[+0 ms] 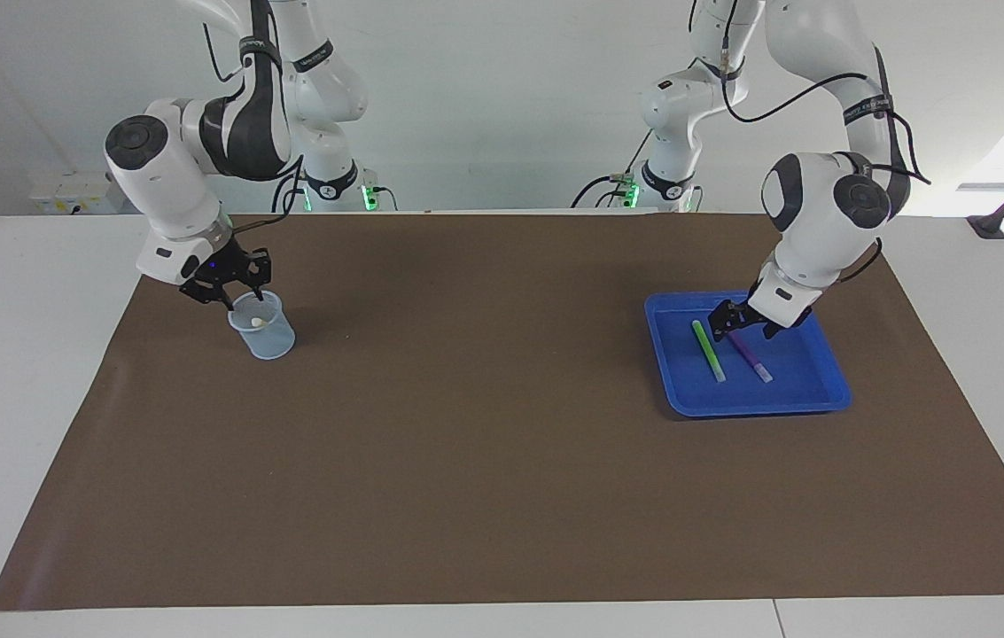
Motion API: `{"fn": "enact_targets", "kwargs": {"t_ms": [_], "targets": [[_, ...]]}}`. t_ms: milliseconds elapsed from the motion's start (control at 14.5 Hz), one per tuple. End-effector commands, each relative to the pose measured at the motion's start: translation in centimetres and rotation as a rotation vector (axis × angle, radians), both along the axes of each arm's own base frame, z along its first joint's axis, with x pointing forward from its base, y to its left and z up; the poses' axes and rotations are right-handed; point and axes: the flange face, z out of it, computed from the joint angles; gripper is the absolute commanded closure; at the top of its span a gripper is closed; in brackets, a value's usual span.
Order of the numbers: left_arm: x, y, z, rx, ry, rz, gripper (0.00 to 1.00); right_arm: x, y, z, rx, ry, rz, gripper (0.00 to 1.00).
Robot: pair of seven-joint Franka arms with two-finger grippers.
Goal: Transfer and insert pens with both arms
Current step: 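Carry the yellow pen to the cup with the right gripper, then release the pen into the cup while the left gripper grasps the purple pen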
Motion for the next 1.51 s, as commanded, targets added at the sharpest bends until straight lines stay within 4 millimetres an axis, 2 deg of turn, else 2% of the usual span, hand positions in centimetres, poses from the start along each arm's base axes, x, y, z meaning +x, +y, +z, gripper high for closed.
{"fn": "enact_targets", "kwargs": {"t_ms": [0,138,344,481,550,619,825,962,1100,1238,1306,1444], "targets": [[0.1,1.7,-2.2,0.009,-0.024,-0.058,0.00,1.3,0.0,1.4,-0.010,-0.020,-0.010,0.00],[-0.3,2.1,-3.4,0.005,-0.036,-0.084,0.02,2.6,0.3,3.3,0.013,-0.025,-0.025,0.00],[-0.4,3.3,-5.2,0.009,-0.030,-0.121,0.06,3.2,3.5,5.5,0.136,-0.028,-0.077,0.00],[-0.3,3.6,-5.8,0.014,-0.026,-0.127,0.10,3.2,6.4,5.9,0.194,-0.028,-0.099,0.00],[-0.3,3.7,-6.2,0.010,-0.022,-0.125,0.13,3.2,7.2,5.9,0.219,-0.021,-0.130,0.00],[-0.2,4.2,-6.3,0.008,-0.024,-0.118,0.13,3.1,8.2,6.2,0.264,-0.005,-0.177,0.00],[-0.4,4.6,-6.4,0.009,-0.019,-0.104,0.16,3.3,11.5,9.1,0.440,0.037,-0.368,0.00],[-0.8,5.2,-6.9,0.010,-0.010,-0.086,0.22,3.3,13.9,10.7,0.543,0.065,-0.487,0.00],[-0.8,5.2,-6.9,0.009,-0.010,-0.083,0.27,3.1,16.1,11.4,0.619,0.094,-0.547,0.00],[-0.9,5.3,-7.2,0.008,-0.006,-0.078,0.31,3.2,16.6,11.5,0.629,0.089,-0.576,0.00],[-1.0,5.2,-7.2,0.010,-0.005,-0.061,0.35,2.8,18.3,11.6,0.641,0.107,-0.577,0.00],[-1.1,5.0,-7.5,0.011,-0.005,-0.020,0.43,2.8,19.7,12.2,0.704,0.140,-0.657,0.00]]}}
